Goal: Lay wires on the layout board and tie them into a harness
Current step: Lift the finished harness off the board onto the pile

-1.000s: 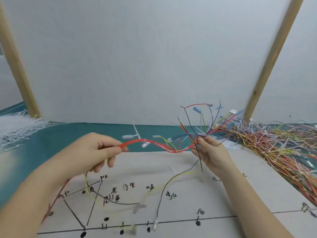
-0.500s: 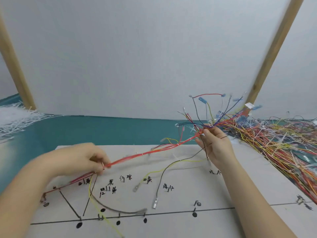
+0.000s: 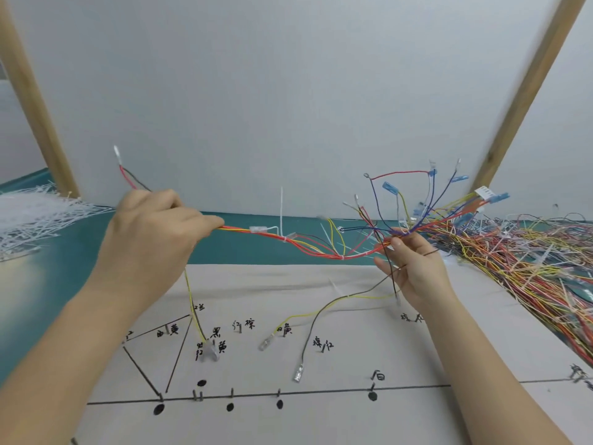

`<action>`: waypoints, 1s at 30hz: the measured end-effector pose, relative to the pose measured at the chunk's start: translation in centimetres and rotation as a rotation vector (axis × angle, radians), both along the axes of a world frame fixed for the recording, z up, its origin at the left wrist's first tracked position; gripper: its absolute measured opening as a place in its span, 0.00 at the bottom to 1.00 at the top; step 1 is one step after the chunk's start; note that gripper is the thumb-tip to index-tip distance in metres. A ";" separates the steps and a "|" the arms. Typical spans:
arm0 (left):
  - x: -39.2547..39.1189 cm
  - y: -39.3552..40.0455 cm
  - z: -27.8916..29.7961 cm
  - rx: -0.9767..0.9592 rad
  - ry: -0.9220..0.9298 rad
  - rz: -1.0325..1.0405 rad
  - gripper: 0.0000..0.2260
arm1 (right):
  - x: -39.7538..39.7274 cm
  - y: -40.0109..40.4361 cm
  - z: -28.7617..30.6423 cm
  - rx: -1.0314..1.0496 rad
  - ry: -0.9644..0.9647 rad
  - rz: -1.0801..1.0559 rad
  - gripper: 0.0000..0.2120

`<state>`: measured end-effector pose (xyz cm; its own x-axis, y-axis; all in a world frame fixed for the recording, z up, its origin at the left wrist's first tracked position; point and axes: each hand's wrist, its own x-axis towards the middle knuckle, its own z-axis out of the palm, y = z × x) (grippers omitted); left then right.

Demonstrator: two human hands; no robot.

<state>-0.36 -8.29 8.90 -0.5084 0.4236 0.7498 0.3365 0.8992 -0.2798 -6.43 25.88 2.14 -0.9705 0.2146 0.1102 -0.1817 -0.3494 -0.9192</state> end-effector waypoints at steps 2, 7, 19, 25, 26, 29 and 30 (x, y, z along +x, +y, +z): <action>0.6 0.5 0.5 -0.024 0.076 0.002 0.16 | -0.1 0.2 0.0 -0.026 -0.015 -0.006 0.10; 2.0 1.2 2.5 0.004 0.282 -0.066 0.15 | -0.3 0.1 0.0 -0.103 -0.030 0.027 0.10; 0.4 5.8 -5.2 0.068 -0.765 -0.023 0.17 | -0.3 0.2 -0.7 0.083 -0.076 -0.002 0.10; 2.8 10.1 -8.0 -0.035 -0.830 -0.072 0.09 | -0.2 -0.1 -0.4 0.039 -0.055 0.021 0.11; 2.7 10.0 -8.1 -0.021 -0.810 -0.084 0.09 | -0.1 -0.2 -0.4 0.030 -0.051 0.030 0.11; 2.8 9.6 -7.5 0.219 -0.821 -0.210 0.10 | -0.1 -0.4 -0.2 -0.020 -0.036 0.054 0.11; 2.8 9.4 -6.8 0.368 -0.810 -0.268 0.09 | 0.0 -0.5 -0.1 -0.038 -0.031 0.061 0.10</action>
<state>2.45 1.13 2.07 -0.8552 0.4084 0.3191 0.5138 0.7487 0.4188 -6.47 25.42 2.08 -0.9847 0.1585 0.0730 -0.1309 -0.3939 -0.9098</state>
